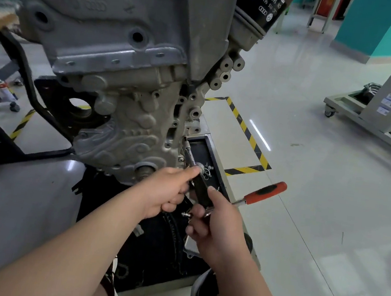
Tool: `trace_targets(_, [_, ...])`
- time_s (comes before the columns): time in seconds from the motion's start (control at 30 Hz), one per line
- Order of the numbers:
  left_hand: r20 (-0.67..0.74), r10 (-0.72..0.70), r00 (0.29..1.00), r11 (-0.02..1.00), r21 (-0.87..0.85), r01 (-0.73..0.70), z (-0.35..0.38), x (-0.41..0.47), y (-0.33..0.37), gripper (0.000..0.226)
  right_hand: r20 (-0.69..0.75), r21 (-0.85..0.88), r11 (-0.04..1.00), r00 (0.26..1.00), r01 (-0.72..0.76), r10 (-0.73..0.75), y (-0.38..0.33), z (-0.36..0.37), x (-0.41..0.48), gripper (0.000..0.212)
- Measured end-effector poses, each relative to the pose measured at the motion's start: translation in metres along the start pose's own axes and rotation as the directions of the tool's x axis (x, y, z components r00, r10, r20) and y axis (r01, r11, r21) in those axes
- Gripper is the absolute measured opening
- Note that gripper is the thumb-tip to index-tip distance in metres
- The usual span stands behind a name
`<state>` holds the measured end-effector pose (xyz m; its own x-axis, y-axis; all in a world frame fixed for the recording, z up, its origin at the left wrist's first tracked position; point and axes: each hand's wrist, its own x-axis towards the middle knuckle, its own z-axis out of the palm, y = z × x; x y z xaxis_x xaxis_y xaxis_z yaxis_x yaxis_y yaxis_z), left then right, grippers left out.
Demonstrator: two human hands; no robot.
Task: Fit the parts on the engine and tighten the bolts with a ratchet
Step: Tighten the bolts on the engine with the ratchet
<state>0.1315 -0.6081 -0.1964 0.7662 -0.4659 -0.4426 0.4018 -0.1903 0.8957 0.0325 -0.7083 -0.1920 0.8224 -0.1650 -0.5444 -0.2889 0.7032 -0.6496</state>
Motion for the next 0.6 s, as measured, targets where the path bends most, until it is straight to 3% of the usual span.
trace_targets(0.17, [0.04, -0.025, 0.999, 0.999, 0.044, 0.023, 0.006, -0.002, 0.002, 0.027, 0.206, 0.324, 0.914, 0.961, -0.245, 0.185, 0.001, 0.0, -0.001, 0.045])
trace_targets(0.3, [0.001, -0.003, 1.0, 1.0, 0.03, 0.003, 0.013, -0.002, 0.002, 0.026, 0.157, 0.301, 0.926, 0.969, -0.229, 0.189, 0.005, 0.0, 0.001, 0.04])
trace_targets(0.4, [-0.026, 0.021, 0.999, 1.0, -0.018, -0.022, 0.019, 0.001, 0.003, 0.022, -0.008, 0.113, 0.989, 0.995, -0.1, 0.101, 0.006, -0.003, 0.001, 0.036])
trace_targets(0.5, [-0.059, 0.023, 0.998, 1.0, 0.0, -0.023, 0.023, 0.0, 0.005, 0.019, -0.136, -0.234, 0.965, 0.979, 0.12, -0.155, 0.008, -0.006, -0.007, 0.033])
trace_targets(0.53, [-0.071, 0.021, 0.997, 1.0, 0.009, -0.02, 0.024, 0.0, 0.005, 0.021, -0.147, -0.402, 0.895, 0.951, 0.195, -0.273, 0.008, -0.006, -0.011, 0.031])
trace_targets(0.6, [-0.082, 0.02, 0.996, 1.0, 0.0, -0.02, 0.024, -0.001, 0.006, 0.022, -0.102, -0.714, 0.643, 0.867, 0.278, -0.488, 0.01, -0.01, -0.019, 0.025])
